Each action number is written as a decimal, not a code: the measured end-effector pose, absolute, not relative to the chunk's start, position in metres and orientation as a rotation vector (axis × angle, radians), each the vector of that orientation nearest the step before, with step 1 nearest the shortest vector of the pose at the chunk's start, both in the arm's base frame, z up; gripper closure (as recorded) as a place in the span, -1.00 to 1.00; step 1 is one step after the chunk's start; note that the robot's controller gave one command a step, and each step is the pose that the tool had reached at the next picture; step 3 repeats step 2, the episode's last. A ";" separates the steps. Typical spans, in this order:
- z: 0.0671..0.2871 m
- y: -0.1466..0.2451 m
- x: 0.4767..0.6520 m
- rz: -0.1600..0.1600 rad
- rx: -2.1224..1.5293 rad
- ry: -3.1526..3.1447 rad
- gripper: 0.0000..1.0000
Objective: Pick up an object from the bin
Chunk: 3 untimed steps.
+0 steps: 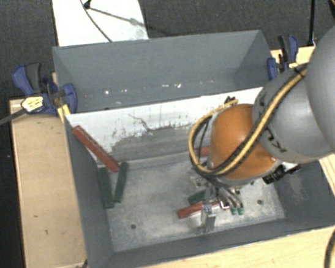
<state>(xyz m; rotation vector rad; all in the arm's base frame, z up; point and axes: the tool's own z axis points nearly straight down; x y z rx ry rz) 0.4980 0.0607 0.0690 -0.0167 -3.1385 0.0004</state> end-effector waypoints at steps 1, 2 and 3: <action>0.071 0.061 0.499 -0.001 -0.020 -3.141 1.00; 0.208 0.082 0.479 -0.004 0.047 -3.150 1.00; 0.208 0.082 0.479 -0.004 0.047 -3.150 1.00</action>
Offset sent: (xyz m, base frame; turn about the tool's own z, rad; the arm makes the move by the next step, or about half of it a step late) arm 0.0000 0.0000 0.0000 0.0000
